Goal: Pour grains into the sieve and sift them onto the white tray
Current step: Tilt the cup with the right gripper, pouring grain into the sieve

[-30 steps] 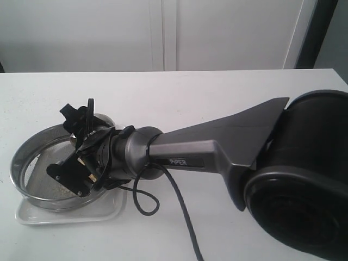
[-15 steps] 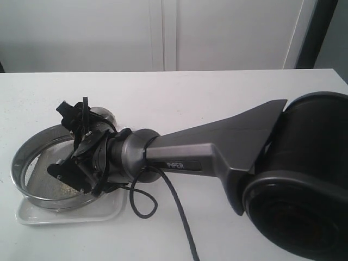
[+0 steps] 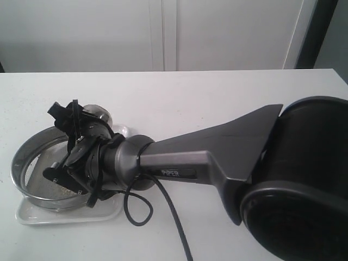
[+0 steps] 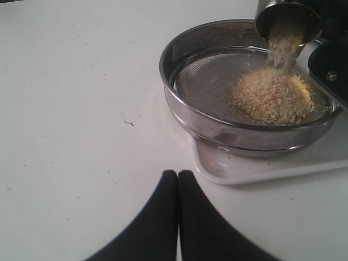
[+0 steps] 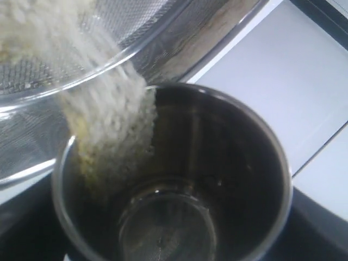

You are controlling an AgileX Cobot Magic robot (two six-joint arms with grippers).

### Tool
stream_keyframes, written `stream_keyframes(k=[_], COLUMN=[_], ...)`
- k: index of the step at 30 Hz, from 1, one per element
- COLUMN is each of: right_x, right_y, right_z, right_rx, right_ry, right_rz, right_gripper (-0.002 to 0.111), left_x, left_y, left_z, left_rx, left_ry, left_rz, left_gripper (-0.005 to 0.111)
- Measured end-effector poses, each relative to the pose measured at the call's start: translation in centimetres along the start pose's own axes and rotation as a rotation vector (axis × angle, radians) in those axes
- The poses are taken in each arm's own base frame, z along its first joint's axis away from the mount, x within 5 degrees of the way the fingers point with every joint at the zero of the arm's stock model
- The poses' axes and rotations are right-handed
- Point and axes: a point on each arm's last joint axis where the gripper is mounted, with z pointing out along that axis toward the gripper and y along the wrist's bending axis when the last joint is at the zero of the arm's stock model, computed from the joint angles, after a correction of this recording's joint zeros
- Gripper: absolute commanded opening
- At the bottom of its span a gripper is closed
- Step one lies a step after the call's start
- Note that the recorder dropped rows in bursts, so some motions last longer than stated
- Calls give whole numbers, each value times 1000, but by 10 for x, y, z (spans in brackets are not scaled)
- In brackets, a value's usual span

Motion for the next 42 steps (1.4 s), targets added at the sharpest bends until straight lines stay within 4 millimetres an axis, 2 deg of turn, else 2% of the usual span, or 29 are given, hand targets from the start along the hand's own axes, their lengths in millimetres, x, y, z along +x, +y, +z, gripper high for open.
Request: stream_keyframes(k=[17, 29, 38, 42], right_x=[1, -5, 2, -4], right_y=[-2, -5, -14, -15], right_z=[-4, -8, -14, -14], right_rx=[-2, 2, 21, 41], right_ry=[66, 61, 67, 8], right_rz=[-72, -288, -306, -308], right_gripper=[0, 0, 0, 0], left_x=[0, 0, 0, 0], left_y=[0, 0, 0, 0], left_z=[0, 0, 0, 0], left_rx=[0, 0, 0, 0], left_ry=[0, 0, 0, 0], left_rz=[0, 0, 0, 0], left_gripper=[0, 0, 0, 0])
